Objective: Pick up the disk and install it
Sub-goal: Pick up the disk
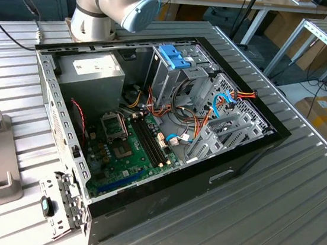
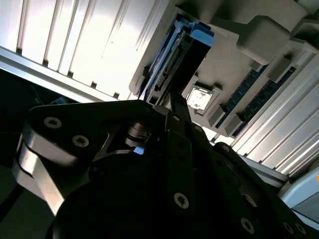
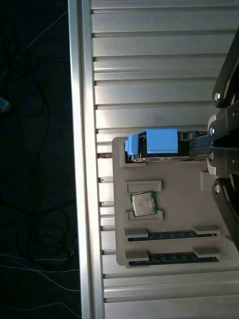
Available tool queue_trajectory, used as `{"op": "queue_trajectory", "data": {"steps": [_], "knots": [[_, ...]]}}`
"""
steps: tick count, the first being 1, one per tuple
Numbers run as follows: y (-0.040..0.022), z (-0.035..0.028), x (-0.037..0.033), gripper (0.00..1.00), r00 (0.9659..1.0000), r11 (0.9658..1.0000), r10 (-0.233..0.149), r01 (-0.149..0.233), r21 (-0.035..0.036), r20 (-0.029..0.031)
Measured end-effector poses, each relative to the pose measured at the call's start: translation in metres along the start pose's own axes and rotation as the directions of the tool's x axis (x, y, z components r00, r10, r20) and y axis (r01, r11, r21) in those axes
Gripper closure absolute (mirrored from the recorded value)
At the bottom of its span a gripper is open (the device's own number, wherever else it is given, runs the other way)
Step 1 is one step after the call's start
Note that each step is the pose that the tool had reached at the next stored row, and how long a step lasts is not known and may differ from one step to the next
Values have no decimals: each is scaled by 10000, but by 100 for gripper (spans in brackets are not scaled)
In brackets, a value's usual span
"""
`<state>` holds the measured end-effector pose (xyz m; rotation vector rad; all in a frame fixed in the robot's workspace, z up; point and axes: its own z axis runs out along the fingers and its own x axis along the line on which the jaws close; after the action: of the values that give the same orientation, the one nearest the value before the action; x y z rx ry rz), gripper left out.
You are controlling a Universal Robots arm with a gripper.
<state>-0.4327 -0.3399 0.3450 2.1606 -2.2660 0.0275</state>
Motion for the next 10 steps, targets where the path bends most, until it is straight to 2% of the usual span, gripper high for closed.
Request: {"op": "queue_trajectory", "data": {"steps": [2, 10], "knots": [[0, 21, -1, 89, 10000, 10000, 1, -1, 2, 1], [0, 24, -1, 89, 10000, 10000, 0, 0, 2, 1]]}}
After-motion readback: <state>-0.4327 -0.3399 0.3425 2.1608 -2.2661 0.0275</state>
